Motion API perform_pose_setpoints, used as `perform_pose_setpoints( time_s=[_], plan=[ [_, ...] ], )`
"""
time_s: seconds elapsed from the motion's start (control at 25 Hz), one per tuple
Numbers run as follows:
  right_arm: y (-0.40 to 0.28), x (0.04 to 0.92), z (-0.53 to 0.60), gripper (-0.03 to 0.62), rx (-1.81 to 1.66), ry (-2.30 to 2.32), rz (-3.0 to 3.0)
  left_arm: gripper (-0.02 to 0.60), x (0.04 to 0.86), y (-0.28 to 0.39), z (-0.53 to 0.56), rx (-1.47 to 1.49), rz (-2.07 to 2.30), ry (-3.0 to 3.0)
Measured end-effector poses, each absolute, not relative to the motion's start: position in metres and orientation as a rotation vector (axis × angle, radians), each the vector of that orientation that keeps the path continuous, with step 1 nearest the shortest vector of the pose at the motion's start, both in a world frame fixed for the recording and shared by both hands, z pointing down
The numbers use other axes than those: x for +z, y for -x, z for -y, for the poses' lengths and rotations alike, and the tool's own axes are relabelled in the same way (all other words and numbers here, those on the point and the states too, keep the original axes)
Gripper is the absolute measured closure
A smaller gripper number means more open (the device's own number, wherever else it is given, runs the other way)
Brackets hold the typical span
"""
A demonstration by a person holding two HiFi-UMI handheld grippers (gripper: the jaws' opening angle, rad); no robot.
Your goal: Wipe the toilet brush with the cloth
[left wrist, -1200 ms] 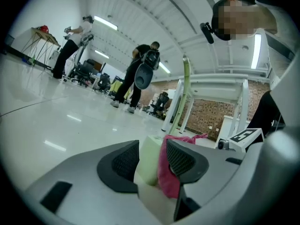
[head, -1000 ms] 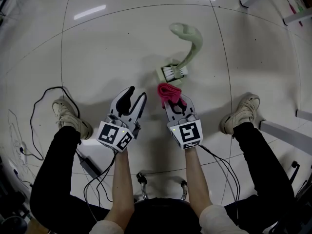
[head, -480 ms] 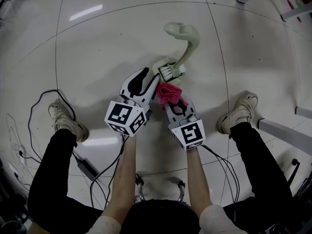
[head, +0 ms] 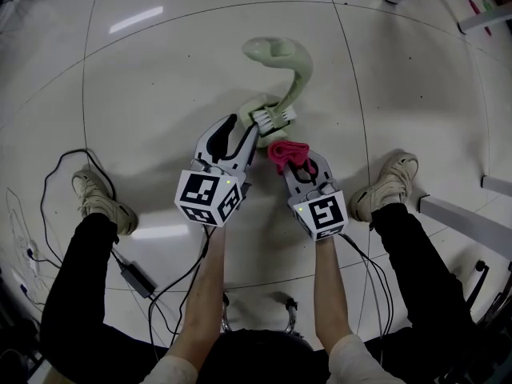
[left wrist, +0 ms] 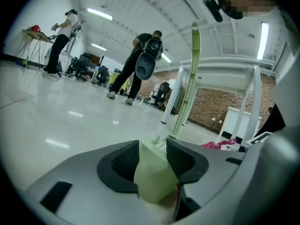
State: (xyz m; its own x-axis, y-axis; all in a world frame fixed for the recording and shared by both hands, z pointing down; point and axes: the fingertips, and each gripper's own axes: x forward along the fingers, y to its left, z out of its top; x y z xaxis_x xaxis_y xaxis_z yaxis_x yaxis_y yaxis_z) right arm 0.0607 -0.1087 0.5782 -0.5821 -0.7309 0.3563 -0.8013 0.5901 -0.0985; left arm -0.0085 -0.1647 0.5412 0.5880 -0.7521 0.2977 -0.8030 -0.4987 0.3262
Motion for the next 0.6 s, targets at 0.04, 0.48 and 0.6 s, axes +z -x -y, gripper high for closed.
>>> perform_pose_setpoints(
  time_s=[0.04,0.48,0.6],
  plan=[
    [-0.066,0.583,0.113,0.562,0.361,-1.258,2.534,0.417,0.541,0.008,0.165,0.166,1.242,-2.399],
    [-0.108,0.602,0.147,0.562,0.342,-1.341,2.44,0.419,0.541,0.007,0.167,0.147,1.227,-2.415],
    [-0.117,0.594,0.16,0.562,0.326,-1.404,2.422,0.417,0.541,0.007,0.167,0.142,1.226,-2.411]
  ],
)
